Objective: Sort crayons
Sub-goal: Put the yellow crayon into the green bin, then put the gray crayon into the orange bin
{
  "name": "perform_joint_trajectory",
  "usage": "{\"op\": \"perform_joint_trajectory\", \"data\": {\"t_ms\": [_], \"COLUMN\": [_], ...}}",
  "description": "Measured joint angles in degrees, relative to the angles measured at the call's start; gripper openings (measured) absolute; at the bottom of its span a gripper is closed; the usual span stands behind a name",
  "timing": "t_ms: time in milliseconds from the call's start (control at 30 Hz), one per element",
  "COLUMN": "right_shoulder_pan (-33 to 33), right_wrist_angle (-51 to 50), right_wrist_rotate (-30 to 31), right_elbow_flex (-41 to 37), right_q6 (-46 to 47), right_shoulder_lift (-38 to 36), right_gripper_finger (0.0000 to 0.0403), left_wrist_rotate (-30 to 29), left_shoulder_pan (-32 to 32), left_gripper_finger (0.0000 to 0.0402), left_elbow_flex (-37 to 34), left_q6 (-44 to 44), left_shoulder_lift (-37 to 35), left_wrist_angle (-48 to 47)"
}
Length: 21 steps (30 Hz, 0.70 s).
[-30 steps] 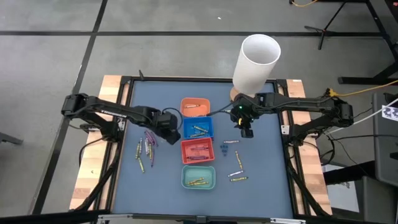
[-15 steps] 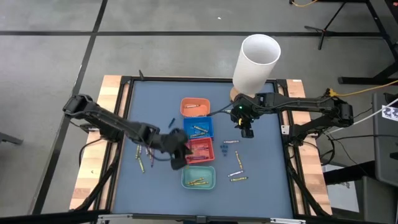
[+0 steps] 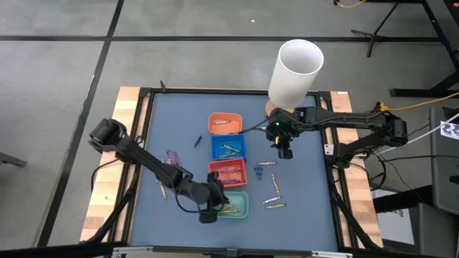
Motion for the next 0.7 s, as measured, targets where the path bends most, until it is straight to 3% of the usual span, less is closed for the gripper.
{"op": "perform_joint_trajectory", "data": {"t_ms": [300, 700], "right_shoulder_pan": [0.0, 0.0], "right_wrist_angle": [-1.5, -1.0], "right_wrist_rotate": [0.0, -5.4], "right_elbow_flex": [0.0, 0.0], "right_q6": [2.5, 4.1], "right_shoulder_lift": [0.0, 0.0], "right_gripper_finger": [0.0124, 0.0124], "left_wrist_rotate": [0.0, 0.0], "left_shoulder_pan": [-0.1, 0.0], "left_gripper_finger": [0.0012, 0.0085], "left_elbow_flex": [0.0, 0.0], "left_q6": [-0.6, -0.7], "left_shoulder_lift": [2.7, 2.6], "left_wrist_angle": [0.1, 0.1]}}
